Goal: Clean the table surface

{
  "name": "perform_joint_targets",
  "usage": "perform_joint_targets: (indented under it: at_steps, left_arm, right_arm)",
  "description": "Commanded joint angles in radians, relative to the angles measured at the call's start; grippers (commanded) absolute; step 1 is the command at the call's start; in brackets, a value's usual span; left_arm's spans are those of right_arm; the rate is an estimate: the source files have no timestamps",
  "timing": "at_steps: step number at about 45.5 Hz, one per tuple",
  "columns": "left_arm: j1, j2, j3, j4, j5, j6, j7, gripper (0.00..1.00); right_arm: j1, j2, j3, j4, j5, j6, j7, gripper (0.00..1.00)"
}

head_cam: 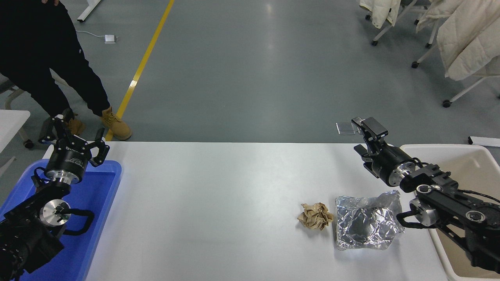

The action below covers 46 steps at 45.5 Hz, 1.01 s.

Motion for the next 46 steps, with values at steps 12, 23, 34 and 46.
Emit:
perform_joint_targets:
  at_steps: [12, 23, 34, 46]
  left_arm:
    - [-0.001, 0.0, 0.0, -0.001, 0.0, 0.0, 0.0, 1.0]
    - [0.0, 0.0, 0.0, -0.001, 0.0, 0.0, 0.0, 1.0]
    - [0.0, 0.0, 0.0, 0.001, 0.0, 0.0, 0.0, 1.0]
    - [0.0, 0.0, 0.0, 0.001, 0.0, 0.0, 0.0, 1.0]
  right_arm:
    - [0.206, -0.228, -0.499, -0.001, -0.41, 0.009, 0.0, 1.0]
    - [0.209, -0.22, -0.695, -0.102, -0.418, 0.009, 0.002, 1.0]
    - [0.191, -0.206, -0.707, -0.129, -0.418, 0.009, 0.0, 1.0]
    - [0.174, -0.139, -0.706, -0.192, -0.399, 0.041, -0.003, 1.0]
